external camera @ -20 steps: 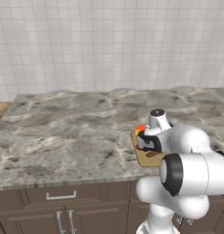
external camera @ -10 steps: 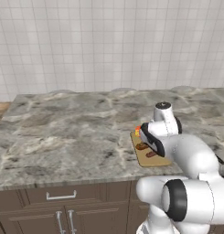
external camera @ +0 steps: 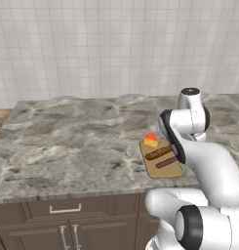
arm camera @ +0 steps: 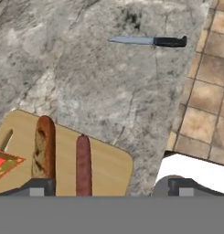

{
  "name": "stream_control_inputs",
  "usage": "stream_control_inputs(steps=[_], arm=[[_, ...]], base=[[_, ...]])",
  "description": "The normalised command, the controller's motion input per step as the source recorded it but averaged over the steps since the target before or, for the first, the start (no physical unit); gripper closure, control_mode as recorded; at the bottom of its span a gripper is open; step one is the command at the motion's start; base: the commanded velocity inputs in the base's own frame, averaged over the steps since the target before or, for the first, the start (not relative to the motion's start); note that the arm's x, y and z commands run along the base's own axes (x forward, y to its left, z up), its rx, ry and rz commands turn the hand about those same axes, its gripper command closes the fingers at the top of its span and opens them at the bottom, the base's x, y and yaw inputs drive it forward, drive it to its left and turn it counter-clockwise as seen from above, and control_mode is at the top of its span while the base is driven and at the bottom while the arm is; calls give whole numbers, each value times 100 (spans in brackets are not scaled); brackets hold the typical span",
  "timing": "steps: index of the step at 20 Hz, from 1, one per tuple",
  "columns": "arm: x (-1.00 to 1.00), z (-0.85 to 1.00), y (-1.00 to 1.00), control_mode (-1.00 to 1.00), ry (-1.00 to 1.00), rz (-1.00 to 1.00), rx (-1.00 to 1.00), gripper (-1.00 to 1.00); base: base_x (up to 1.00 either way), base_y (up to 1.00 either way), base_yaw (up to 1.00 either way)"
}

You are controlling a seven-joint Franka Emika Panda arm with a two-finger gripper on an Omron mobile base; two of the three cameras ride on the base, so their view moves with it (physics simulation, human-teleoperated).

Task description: Retrieve the sausage and cheese from the fridge and place them on the cutting board on the counter.

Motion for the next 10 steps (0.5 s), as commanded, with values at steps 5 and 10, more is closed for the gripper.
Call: stream_control_inputs(steps=[5,10], arm=[[-6,74,-1,-100,0,7,-1,-100],[-14,22,0,-100,-4,19,-7,-100]], base=[[0,0,0],[0,0,0]])
